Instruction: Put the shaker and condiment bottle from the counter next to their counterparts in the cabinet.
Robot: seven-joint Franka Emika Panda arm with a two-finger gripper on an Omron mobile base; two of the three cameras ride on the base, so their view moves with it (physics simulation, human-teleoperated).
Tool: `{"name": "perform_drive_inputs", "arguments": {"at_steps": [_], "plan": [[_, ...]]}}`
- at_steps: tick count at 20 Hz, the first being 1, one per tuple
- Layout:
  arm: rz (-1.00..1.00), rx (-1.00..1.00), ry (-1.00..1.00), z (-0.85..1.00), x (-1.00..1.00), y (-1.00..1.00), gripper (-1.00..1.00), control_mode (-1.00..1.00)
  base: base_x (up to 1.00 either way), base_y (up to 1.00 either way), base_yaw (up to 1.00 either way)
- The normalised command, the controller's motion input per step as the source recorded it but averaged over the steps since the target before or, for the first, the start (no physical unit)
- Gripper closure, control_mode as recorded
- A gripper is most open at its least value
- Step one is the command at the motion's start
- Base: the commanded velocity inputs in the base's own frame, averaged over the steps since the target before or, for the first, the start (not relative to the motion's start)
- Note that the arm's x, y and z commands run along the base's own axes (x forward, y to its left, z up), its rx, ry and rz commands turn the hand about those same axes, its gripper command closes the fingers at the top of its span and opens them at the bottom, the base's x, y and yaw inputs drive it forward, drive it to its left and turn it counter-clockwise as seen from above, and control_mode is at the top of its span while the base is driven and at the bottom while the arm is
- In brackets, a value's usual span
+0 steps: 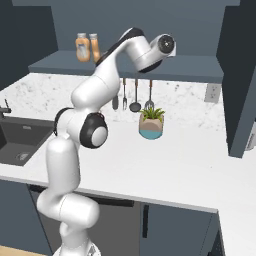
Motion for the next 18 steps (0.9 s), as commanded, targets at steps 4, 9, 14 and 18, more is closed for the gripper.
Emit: {"name": "perform_drive_inputs", "arguments": {"at_steps": [4,9,14,18], "plan": [[0.01,0.00,0.00,-0.19,0.15,0.00,1.00,-1.00,0.00,0.00,0.00],[0.00,0.00,0.00,-0.17,0.15,0.00,1.00,-1.00,0.00,0.00,0.00],[0.00,0.00,0.00,-0.20,0.06,0.00,-1.00,-1.00,0.00,0.00,0.00],[0.00,0.00,-0.03,-0.24,0.00,0.00,-1.00,-1.00,0.00,0.00,0.00]]}}
